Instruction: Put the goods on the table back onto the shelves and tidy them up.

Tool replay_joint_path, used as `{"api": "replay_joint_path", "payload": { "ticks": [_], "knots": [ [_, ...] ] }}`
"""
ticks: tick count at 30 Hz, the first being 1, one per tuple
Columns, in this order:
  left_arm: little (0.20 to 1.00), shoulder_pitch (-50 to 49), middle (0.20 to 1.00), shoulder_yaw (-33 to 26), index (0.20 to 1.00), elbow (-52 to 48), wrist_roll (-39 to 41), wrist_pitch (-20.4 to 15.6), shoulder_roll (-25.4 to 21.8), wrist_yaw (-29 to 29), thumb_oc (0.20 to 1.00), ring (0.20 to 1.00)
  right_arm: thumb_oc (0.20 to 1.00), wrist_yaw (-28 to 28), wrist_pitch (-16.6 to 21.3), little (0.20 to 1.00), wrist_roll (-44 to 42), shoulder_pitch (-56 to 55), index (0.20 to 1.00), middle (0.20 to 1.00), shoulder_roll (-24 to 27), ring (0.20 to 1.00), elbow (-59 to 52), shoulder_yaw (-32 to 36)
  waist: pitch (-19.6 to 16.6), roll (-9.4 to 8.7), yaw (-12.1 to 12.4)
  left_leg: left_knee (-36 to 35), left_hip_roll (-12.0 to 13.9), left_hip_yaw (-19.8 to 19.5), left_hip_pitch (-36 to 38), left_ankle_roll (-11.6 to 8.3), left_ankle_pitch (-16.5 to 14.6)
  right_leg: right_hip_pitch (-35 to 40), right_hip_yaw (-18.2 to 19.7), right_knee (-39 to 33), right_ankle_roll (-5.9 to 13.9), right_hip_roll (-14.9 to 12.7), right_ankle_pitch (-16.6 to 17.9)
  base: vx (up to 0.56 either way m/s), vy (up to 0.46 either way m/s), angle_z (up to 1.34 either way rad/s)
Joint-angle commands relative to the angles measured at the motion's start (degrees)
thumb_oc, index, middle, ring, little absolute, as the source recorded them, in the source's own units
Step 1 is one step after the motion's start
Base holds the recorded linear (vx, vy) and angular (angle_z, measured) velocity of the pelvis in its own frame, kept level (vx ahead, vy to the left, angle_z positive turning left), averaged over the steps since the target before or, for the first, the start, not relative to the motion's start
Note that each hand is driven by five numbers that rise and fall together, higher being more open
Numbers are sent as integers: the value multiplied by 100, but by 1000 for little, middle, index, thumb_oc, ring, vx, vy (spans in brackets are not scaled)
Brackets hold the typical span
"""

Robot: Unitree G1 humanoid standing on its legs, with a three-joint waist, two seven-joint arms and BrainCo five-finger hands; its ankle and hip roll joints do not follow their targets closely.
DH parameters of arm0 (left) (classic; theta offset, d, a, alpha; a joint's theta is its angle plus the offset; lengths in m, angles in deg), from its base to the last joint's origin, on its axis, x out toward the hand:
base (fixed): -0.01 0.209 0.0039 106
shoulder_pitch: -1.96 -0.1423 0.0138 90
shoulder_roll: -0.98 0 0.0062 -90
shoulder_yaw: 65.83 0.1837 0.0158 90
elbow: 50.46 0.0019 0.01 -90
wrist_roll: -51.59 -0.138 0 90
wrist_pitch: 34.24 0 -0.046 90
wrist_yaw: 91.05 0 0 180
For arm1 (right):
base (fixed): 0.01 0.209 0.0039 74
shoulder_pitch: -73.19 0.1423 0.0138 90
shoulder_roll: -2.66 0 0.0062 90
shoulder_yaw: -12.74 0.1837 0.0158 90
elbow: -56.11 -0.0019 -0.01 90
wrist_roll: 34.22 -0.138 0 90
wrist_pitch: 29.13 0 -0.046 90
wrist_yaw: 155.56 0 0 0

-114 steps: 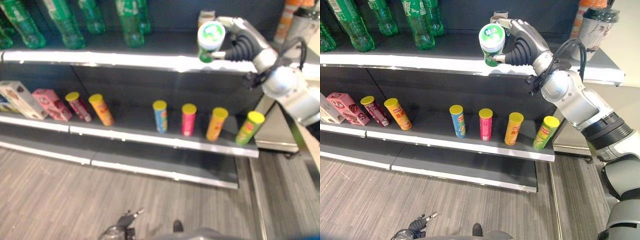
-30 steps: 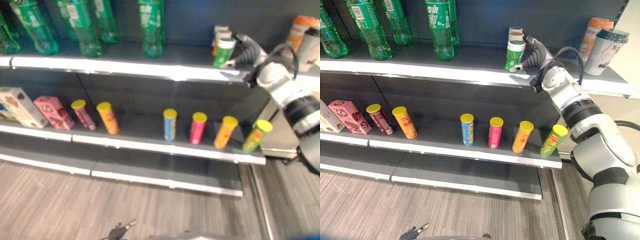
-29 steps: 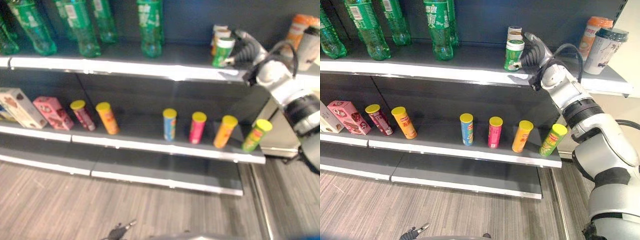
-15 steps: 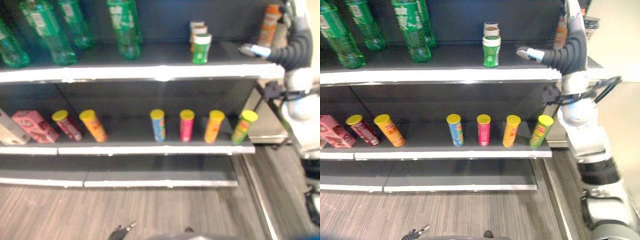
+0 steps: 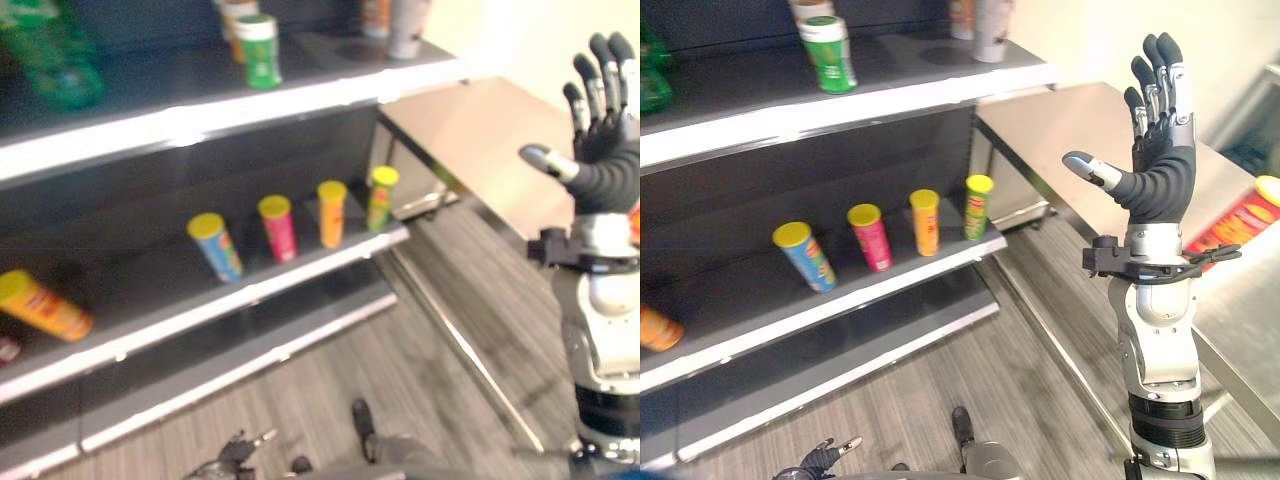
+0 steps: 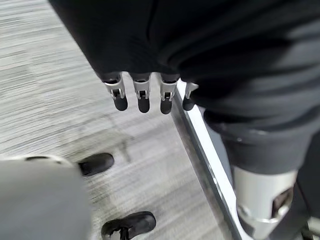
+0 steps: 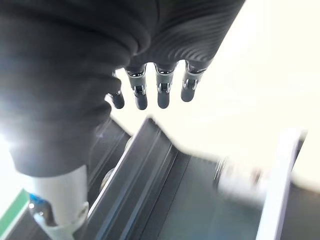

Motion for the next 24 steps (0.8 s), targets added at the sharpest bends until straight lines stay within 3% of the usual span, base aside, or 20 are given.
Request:
{"api": "replay_joint_path", "payload": {
  "ticks": [1,8,13,24],
  "knots": [
    [1000,150,1000,71,1000,-46,-149,-156,-156,-5,1000,1000,1000,-211,221,1000,11,65,1000,1000,199,1000,-197,705,-69,203,-24,0,204,-998,6,-286,-298,-45,-27,36,-225,-282,141,-76,-2,-44],
    [1000,228,1000,-44,1000,-277,-250,-178,-11,-60,1000,1000,1000,-623,99,1000,603,-291,1000,1000,550,1000,188,1649,-275,328,-26,0,230,-841,-42,-313,-266,295,-235,36,-222,-616,-29,-33,-36,-23],
    [1000,221,1000,-145,1000,-310,-298,-179,-12,-69,1000,1000,1000,-710,-68,1000,703,-712,1000,1000,860,1000,741,2101,-218,369,-71,0,361,-854,106,-344,-284,233,-391,36,-217,-584,-54,36,-142,-27],
    [1000,213,1000,-150,1000,-286,-311,-190,-30,-72,1000,1000,1000,-735,-85,1000,706,-767,1000,1000,998,1000,965,2155,-197,360,-84,0,397,-847,159,-350,-288,277,-438,36,-223,-564,-82,3,-19,-2]
  ]
}}
